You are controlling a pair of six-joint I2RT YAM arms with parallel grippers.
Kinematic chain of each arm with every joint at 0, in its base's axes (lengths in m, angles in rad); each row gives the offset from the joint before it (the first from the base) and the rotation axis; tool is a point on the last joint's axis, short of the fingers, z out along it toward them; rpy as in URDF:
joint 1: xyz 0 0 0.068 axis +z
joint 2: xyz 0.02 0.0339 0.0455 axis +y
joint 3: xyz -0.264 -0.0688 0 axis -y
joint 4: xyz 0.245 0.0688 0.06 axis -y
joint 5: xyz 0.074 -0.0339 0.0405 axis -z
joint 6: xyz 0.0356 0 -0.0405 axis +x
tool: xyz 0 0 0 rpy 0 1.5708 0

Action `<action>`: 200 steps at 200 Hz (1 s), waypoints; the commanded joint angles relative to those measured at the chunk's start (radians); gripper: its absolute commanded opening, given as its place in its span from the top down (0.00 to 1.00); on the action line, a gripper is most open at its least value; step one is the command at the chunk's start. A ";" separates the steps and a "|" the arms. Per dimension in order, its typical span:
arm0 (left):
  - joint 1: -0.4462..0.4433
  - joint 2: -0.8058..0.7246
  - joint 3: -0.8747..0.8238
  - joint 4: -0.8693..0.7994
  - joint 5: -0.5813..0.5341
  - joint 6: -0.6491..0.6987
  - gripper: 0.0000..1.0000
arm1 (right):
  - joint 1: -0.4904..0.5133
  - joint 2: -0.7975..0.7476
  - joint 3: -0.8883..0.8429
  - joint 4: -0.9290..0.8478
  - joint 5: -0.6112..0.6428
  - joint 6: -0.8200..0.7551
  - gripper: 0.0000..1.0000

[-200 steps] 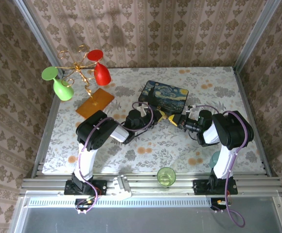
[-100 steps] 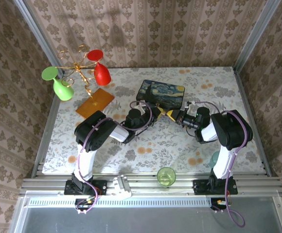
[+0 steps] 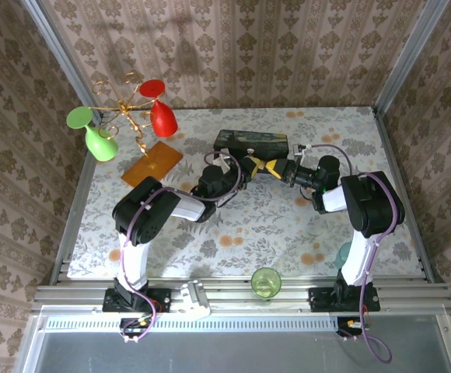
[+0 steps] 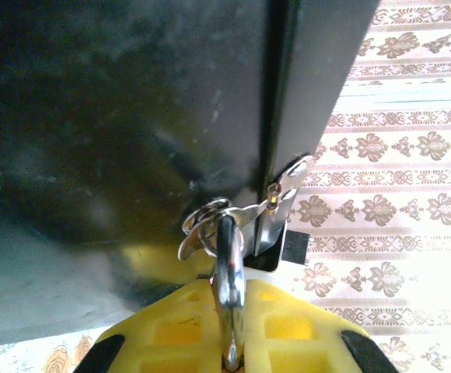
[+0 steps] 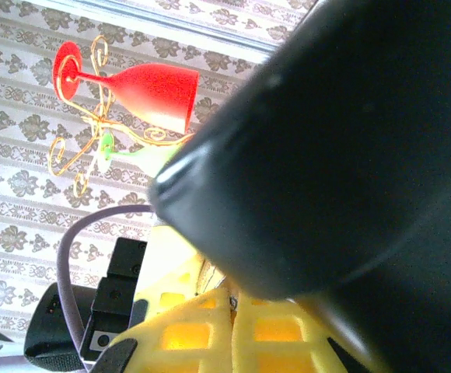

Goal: Unlock the padlock with the key

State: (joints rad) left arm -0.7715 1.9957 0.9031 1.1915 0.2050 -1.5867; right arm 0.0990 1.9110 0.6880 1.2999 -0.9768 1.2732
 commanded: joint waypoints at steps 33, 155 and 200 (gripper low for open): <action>-0.104 -0.011 0.012 0.121 0.231 -0.023 1.00 | 0.124 -0.016 0.049 -0.325 0.037 -0.163 0.94; -0.079 0.034 -0.092 0.125 0.194 0.034 1.00 | 0.096 0.011 -0.040 -0.316 0.073 -0.175 0.68; -0.050 0.044 -0.094 0.125 0.194 0.041 1.00 | 0.063 0.004 -0.114 -0.179 0.069 -0.106 0.60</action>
State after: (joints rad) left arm -0.7841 2.0361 0.7891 1.1744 0.2413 -1.5734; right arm 0.1566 1.9003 0.6037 0.9730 -0.8902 1.1183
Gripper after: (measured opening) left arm 0.104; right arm 0.387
